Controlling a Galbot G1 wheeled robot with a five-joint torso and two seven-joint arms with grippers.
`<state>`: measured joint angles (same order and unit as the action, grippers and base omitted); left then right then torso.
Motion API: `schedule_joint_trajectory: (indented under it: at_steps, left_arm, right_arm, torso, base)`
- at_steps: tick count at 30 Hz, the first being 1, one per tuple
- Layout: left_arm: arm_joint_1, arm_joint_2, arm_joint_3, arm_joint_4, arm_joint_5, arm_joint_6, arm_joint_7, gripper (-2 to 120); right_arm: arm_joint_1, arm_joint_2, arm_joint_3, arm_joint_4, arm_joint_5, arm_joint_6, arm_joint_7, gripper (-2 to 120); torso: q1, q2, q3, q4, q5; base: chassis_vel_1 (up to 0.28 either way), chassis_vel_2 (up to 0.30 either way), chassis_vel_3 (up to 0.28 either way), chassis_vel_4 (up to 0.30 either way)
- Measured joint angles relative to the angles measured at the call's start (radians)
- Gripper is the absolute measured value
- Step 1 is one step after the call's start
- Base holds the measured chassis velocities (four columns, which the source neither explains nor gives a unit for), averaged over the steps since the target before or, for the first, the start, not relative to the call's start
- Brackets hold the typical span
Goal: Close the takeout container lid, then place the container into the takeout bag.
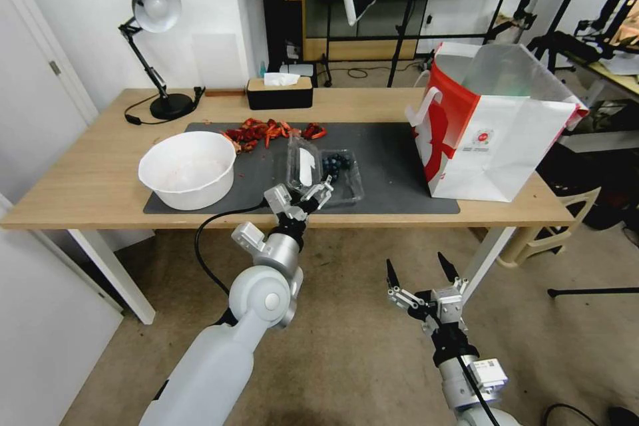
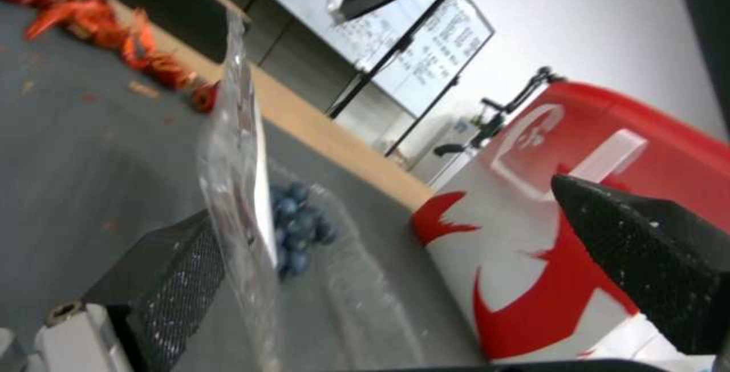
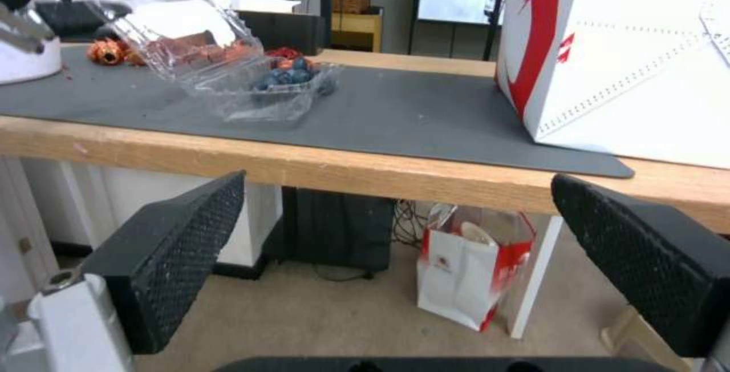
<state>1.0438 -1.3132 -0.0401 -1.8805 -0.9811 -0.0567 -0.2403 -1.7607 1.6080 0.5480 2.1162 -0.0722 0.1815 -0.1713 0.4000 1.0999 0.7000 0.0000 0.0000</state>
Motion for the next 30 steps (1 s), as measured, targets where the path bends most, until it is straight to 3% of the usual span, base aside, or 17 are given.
schedule_joint_trajectory:
  at_steps: [3, 12, 20, 30]
  left_arm:
    - [-0.013, -0.001, 0.001, 0.0, -0.003, -0.01, 0.034, 100]
    - [-0.079, 0.007, 0.01, 0.019, -0.158, 0.062, 0.113, 100]
    - [-0.135, 0.008, 0.051, 0.055, -0.203, 0.086, 0.145, 100]
    - [-0.213, 0.002, 0.081, 0.106, -0.367, 0.176, 0.141, 100]
  right_arm:
    - [-0.001, 0.0, 0.0, 0.001, 0.0, 0.0, 0.0, 100]
    - [-0.002, 0.0, -0.001, 0.005, -0.001, 0.0, 0.0, 100]
    - [0.0, 0.0, 0.0, 0.002, 0.001, 0.0, 0.001, 100]
    - [0.002, 0.0, 0.008, -0.003, 0.003, -0.001, 0.003, 100]
  torso:
    - [0.0, 0.0, 0.0, 0.0, 0.0]
    - [0.0, 0.0, 0.0, 0.0001, 0.0]
    - [0.0, 0.0, 0.0, 0.0, 0.0001]
    - [0.0, 0.0, 0.0, 0.0, 0.0]
  base:
    - [0.0, 0.0, 0.0, 0.0]
    - [0.0, 0.0, 0.0, 0.0]
    - [0.0, 0.0, 0.0, 0.0]
    - [0.0, 0.0, 0.0, 0.0]
